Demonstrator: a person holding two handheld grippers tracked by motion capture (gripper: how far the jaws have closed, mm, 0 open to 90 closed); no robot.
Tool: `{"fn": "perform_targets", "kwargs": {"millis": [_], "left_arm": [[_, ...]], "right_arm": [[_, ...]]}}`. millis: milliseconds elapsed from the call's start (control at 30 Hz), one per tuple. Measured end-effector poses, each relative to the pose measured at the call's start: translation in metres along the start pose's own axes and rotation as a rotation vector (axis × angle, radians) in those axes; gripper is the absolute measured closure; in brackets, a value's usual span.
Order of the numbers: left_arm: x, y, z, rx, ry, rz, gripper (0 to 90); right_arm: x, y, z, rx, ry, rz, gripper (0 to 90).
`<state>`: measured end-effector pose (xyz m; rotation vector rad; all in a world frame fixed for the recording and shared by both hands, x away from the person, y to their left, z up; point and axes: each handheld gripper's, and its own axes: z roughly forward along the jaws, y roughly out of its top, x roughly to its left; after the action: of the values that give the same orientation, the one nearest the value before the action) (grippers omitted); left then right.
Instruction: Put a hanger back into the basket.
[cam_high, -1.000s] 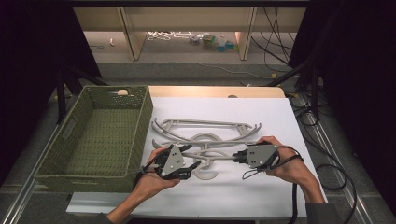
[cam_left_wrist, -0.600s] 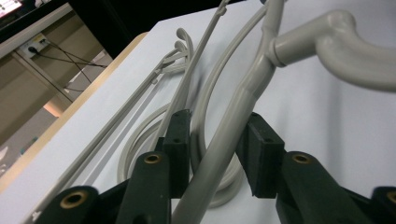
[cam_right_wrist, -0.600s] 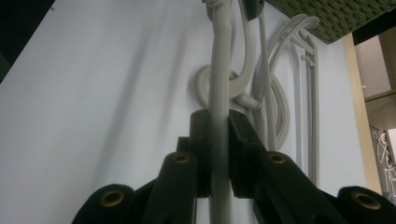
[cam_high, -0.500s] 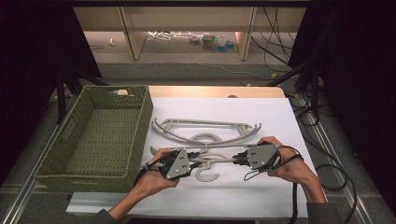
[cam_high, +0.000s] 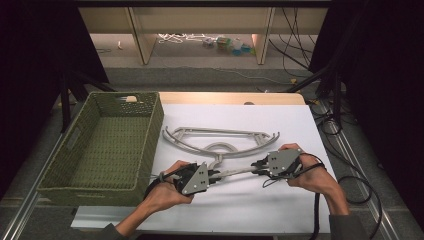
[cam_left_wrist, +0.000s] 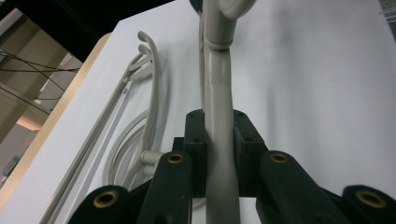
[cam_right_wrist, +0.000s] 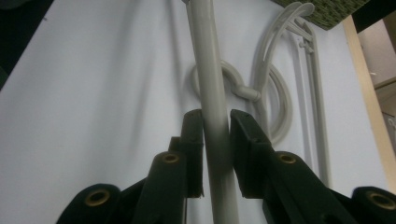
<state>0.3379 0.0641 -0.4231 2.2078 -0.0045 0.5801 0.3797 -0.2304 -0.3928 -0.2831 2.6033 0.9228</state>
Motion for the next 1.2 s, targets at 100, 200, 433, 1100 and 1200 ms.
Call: {"fn": "perform_targets", "kwargs": {"millis": [100, 200, 433, 1100, 1200], "left_arm": [[0.003, 0.005, -0.006, 0.0, -0.019, -0.048, 79.3], [0.008, 0.006, -0.011, 0.013, -0.022, -0.147, 79.3], [0.022, -0.001, -0.018, 0.013, -0.025, -0.317, 79.3], [0.046, -0.017, -0.062, -0.114, -0.096, -0.684, 79.3], [0.049, -0.017, -0.079, -0.136, -0.089, -0.718, 79.3]], "right_arm": [[-0.002, -0.001, 0.0, -0.017, -0.024, 0.028, 67.5], [-0.003, 0.002, -0.009, -0.038, -0.084, 0.089, 53.6], [0.002, 0.01, -0.029, -0.045, -0.188, 0.207, 42.1], [0.05, -0.005, -0.034, -0.214, -0.459, 0.62, 21.5], [0.057, -0.009, -0.032, -0.217, -0.447, 0.635, 21.9]]}}
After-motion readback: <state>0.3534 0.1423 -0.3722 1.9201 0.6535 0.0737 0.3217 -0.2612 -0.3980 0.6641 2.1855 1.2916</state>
